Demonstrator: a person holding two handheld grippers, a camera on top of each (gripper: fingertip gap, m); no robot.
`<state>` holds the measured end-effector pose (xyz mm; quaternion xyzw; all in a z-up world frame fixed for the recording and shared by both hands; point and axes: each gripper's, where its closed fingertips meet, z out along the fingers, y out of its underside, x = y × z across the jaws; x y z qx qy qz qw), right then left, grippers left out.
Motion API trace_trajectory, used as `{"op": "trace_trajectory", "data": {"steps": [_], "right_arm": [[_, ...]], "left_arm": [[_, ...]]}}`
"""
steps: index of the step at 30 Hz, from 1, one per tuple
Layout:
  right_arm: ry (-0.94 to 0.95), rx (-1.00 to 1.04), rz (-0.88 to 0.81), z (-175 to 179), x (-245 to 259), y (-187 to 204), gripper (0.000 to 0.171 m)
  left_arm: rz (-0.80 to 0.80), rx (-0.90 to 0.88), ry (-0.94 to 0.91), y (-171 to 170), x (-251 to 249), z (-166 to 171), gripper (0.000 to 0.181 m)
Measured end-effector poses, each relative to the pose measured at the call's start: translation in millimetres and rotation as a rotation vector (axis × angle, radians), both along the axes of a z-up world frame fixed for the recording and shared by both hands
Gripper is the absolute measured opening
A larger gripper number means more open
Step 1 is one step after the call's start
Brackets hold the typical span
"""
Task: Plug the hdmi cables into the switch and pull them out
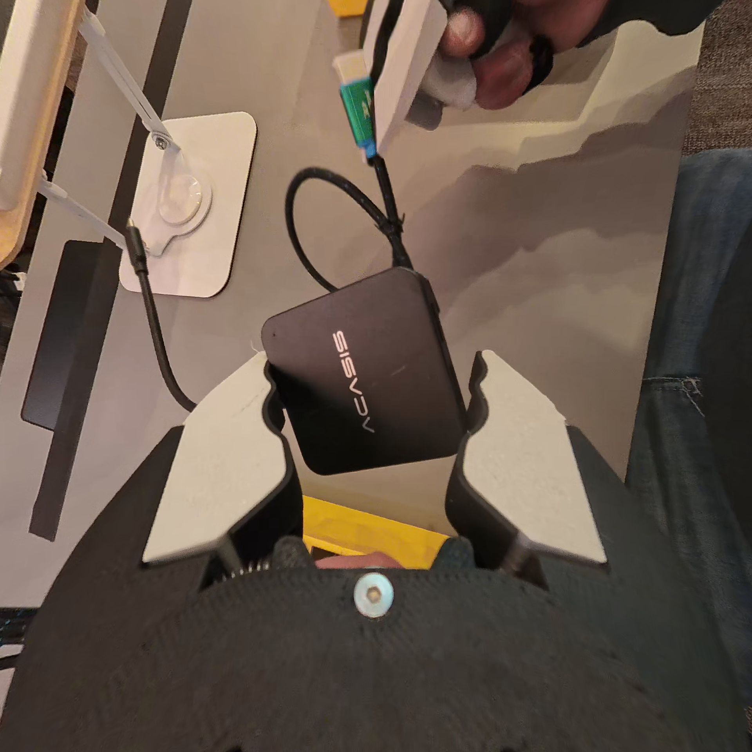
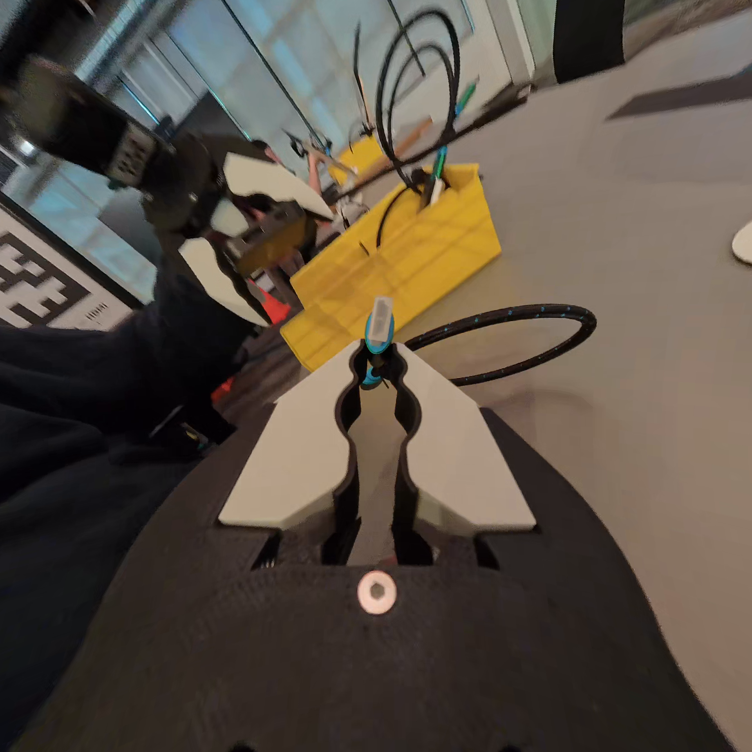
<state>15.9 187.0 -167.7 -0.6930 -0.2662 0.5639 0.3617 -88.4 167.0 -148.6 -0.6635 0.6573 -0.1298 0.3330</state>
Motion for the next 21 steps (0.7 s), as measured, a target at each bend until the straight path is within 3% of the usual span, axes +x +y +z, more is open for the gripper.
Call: {"op": "trace_trajectory", "data": {"steps": [2, 7, 16, 21], "right_arm": [[-0.031, 0.009, 0.021, -6, -3, -4, 0.008], [0.045, 0.052, 0.038, 20, -3, -10, 0.008], [-0.188, 0.05, 0.068, -25, -5, -16, 0.008], [-0.258, 0.109, 0.08, -26, -6, -21, 0.008]], "left_arm": [[-0.004, -0.005, 0.001, -1, 0, -2, 0.088], [-0.012, -0.016, -0.009, -4, 3, -5, 0.088], [-0.025, -0.029, 0.003, -8, 4, -11, 0.088], [-0.031, -0.038, 0.005, -9, 4, -14, 0.088]]}}
